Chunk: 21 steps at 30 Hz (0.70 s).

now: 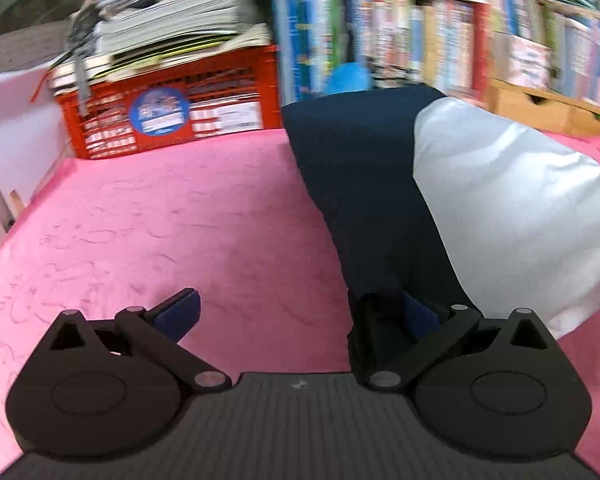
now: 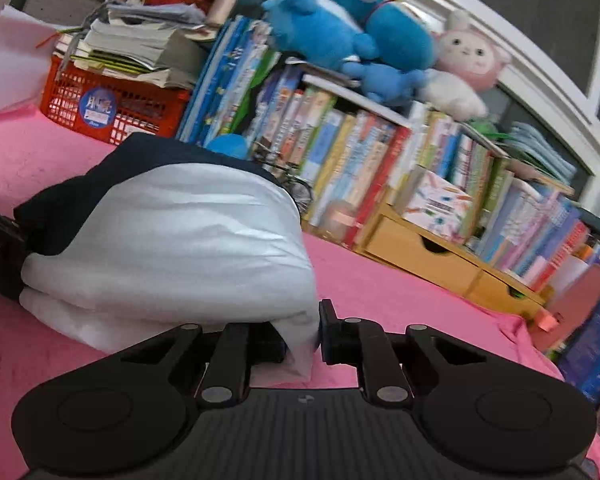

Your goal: Fold clothes

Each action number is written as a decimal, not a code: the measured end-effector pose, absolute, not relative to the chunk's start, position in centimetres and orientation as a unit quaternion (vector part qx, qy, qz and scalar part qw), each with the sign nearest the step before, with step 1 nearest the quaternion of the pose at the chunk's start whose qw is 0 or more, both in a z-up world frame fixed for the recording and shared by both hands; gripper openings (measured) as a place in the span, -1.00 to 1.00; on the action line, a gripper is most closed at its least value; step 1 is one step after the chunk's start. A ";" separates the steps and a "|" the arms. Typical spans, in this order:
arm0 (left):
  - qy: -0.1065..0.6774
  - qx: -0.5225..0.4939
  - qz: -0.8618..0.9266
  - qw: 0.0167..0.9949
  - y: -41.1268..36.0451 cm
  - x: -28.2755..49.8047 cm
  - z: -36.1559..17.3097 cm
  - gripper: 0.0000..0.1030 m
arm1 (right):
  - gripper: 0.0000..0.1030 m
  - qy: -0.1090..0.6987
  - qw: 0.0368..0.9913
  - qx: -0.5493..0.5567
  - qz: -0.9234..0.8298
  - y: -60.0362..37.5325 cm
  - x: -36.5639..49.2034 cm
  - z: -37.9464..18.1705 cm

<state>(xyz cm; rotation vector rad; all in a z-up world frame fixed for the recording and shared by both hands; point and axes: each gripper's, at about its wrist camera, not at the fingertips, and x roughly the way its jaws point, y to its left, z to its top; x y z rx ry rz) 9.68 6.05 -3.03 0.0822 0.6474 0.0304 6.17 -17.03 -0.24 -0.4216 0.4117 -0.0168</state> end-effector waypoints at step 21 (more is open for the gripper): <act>0.305 0.021 -0.065 0.950 3.2 4.7 -4.9 1.00 | -0.21 0.204 0.972 -0.001 0.116 -28.1 -4.0 5.0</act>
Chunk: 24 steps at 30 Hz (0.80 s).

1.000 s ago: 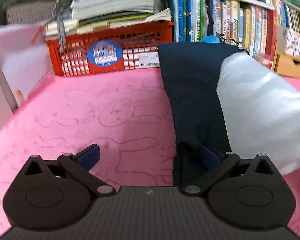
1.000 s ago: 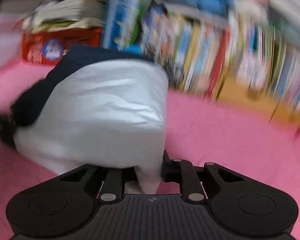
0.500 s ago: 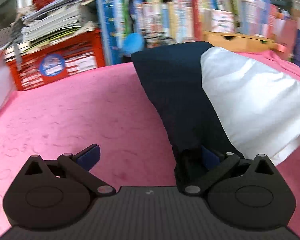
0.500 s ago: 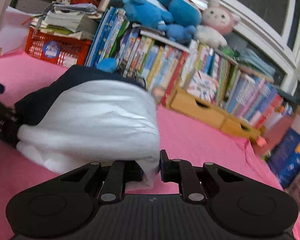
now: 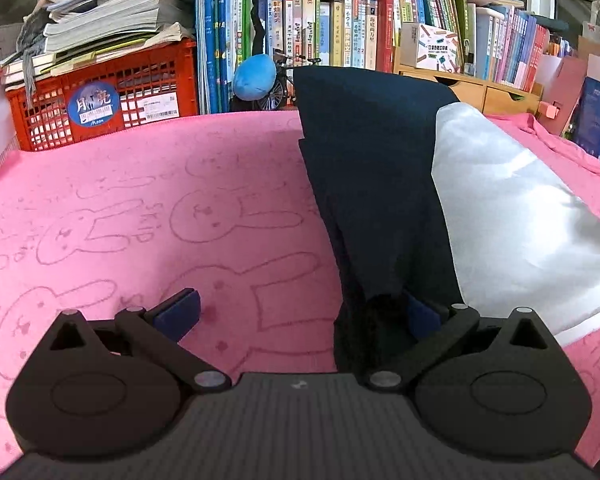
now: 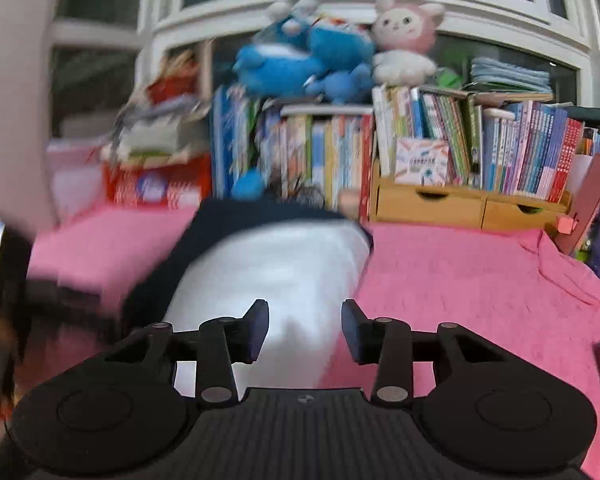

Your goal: Fold clothes

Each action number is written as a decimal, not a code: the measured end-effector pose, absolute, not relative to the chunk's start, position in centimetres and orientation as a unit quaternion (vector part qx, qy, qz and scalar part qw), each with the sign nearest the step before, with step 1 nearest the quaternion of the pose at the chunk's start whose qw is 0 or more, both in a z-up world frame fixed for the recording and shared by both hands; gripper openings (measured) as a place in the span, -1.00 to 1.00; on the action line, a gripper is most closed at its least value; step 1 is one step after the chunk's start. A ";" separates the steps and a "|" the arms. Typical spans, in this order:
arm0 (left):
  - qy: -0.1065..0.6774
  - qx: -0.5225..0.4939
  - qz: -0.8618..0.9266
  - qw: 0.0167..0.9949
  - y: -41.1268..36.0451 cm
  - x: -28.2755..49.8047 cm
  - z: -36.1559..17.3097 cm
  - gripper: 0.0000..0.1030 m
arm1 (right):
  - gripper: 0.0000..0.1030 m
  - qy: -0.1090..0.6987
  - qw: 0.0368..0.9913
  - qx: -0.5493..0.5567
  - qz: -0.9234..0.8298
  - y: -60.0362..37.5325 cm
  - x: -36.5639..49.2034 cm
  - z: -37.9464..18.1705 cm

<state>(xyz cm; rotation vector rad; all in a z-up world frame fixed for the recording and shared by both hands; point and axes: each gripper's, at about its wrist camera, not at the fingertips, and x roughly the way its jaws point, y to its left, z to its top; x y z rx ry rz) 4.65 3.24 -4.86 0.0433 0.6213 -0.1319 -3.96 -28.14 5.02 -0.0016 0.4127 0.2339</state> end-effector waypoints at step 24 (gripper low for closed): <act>0.307 0.002 -0.062 0.950 3.6 4.6 -4.9 1.00 | 0.14 0.287 0.945 0.082 0.131 -18.9 21.6 -1.3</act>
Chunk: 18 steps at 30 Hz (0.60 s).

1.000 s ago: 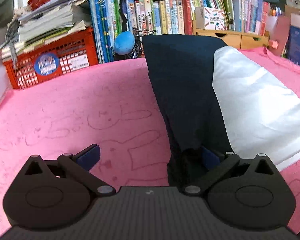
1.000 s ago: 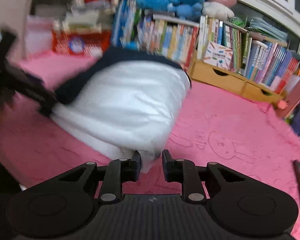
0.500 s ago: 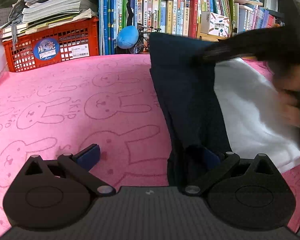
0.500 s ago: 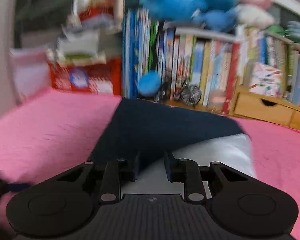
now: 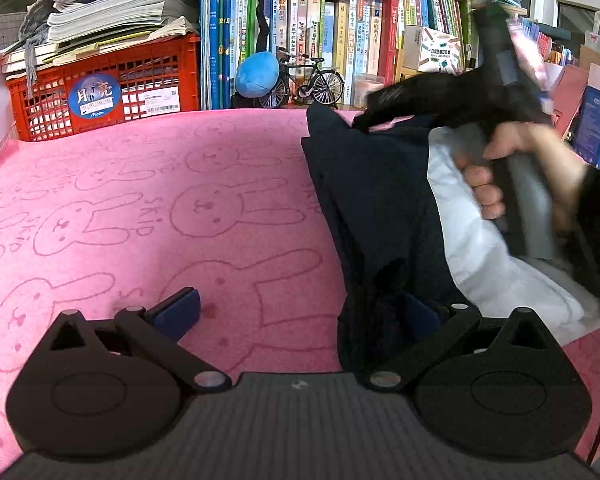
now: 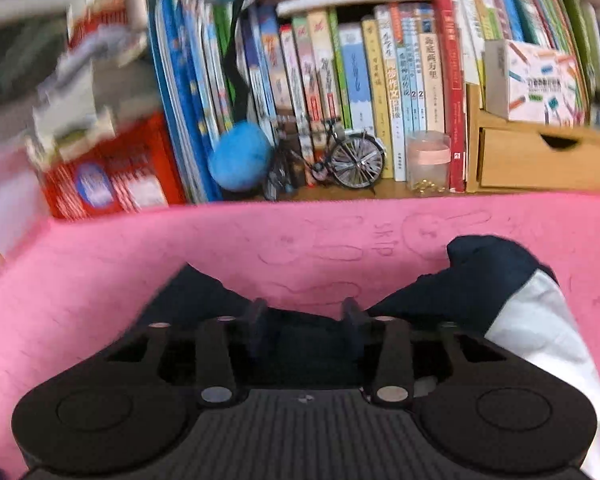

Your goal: Fold clothes

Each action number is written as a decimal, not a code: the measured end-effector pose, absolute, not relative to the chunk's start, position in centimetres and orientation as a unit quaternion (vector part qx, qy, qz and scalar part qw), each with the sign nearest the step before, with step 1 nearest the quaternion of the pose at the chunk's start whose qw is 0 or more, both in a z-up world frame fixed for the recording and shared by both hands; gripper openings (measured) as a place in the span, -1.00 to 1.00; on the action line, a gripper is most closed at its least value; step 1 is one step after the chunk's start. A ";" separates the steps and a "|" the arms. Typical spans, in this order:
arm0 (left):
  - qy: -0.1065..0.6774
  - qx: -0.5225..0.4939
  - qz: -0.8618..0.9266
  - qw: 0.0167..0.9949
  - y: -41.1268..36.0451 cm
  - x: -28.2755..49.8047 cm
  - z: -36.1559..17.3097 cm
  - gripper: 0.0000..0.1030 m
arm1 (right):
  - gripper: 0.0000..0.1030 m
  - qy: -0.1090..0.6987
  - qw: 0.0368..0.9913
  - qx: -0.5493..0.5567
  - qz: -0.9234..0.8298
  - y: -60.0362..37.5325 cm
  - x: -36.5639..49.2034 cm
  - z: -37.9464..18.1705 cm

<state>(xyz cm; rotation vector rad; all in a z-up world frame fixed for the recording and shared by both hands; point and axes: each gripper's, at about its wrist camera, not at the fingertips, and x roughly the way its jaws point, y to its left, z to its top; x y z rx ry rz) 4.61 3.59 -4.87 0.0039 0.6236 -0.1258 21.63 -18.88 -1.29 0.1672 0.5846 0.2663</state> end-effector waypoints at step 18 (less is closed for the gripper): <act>0.306 0.009 -0.060 0.950 3.3 4.5 -4.8 1.00 | 0.23 0.273 0.952 0.102 0.090 -28.0 9.3 -0.4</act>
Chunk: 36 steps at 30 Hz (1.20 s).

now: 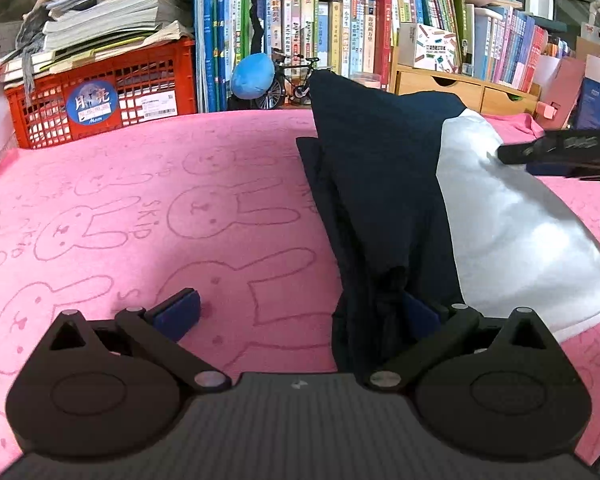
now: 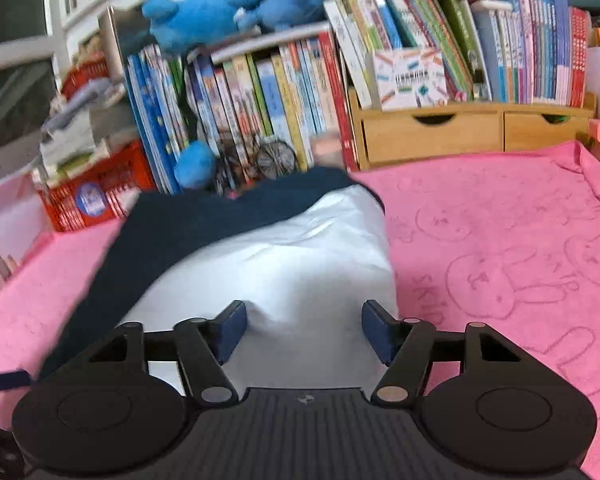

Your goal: Fold clothes

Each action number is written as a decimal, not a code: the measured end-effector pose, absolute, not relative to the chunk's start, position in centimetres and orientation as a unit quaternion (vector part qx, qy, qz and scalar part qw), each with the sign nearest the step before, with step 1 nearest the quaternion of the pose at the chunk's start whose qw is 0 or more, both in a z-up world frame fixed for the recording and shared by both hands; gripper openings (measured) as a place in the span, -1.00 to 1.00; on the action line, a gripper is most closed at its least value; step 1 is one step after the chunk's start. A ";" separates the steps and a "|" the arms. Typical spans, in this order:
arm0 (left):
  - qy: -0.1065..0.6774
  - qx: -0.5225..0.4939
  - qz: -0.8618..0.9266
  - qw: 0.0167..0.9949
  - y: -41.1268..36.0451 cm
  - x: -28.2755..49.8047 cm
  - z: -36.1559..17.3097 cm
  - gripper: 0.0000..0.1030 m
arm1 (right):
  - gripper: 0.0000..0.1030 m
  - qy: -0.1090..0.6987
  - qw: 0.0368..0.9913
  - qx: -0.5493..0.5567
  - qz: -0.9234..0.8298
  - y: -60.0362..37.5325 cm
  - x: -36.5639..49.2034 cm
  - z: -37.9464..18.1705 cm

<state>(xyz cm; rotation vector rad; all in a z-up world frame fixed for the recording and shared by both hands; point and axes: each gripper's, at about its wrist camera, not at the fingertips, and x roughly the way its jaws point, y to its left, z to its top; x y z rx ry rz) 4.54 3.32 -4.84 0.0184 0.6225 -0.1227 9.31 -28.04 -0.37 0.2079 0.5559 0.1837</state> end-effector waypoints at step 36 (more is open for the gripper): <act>0.316 0.007 -0.070 0.946 4.2 4.3 -4.9 1.00 | 0.35 0.202 0.974 0.072 0.075 -30.1 4.0 2.7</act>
